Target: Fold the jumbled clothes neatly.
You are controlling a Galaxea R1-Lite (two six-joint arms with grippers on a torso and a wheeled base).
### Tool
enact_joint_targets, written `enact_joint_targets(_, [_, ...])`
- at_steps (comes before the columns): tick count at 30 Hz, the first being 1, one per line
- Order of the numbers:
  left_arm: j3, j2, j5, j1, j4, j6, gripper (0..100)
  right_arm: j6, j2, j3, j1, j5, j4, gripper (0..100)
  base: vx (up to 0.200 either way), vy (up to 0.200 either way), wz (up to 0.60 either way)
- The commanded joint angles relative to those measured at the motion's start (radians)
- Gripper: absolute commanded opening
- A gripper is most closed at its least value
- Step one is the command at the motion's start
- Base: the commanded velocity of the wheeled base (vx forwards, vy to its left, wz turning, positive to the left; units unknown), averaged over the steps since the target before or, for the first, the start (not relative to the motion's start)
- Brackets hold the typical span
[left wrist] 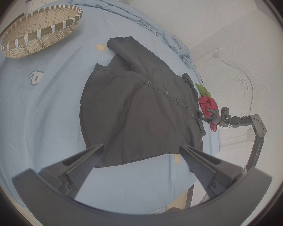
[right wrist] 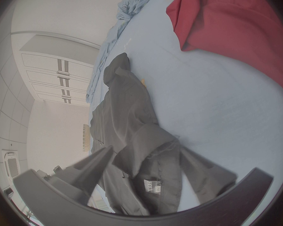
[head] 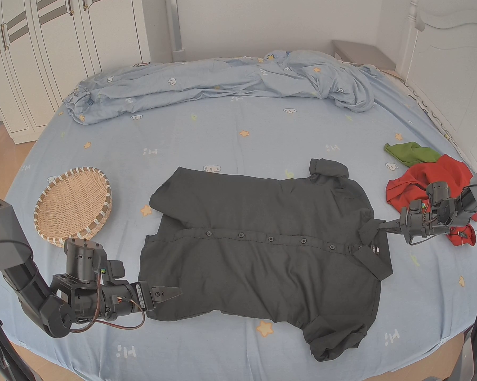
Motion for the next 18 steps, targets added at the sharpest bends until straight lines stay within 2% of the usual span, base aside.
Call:
enact_joint_targets(1, [-0.002,0.001,0.001,0.001,-0.002,0.0,100,0.019,0.013,-0.04,-0.018,0.0,-0.002,0,0.0,0.0,0.0])
enact_joint_targets(6, [-0.005,0.0,0.001,0.008,-0.002,0.0,100,0.065,0.045,-0.175,-0.044,0.0,0.036,0,0.0,0.0,0.0])
enact_joint_targets(13, [-0.003,0.0,0.001,0.008,-0.002,0.0,100,0.071,0.127,-0.447,-0.058,-0.003,0.24,0,0.0,0.0,0.0])
enact_joint_targets(18, [-0.005,0.001,0.001,0.01,-0.002,0.0,100,0.073,0.153,-0.511,-0.061,-0.005,0.286,0,0.0,0.0,0.0])
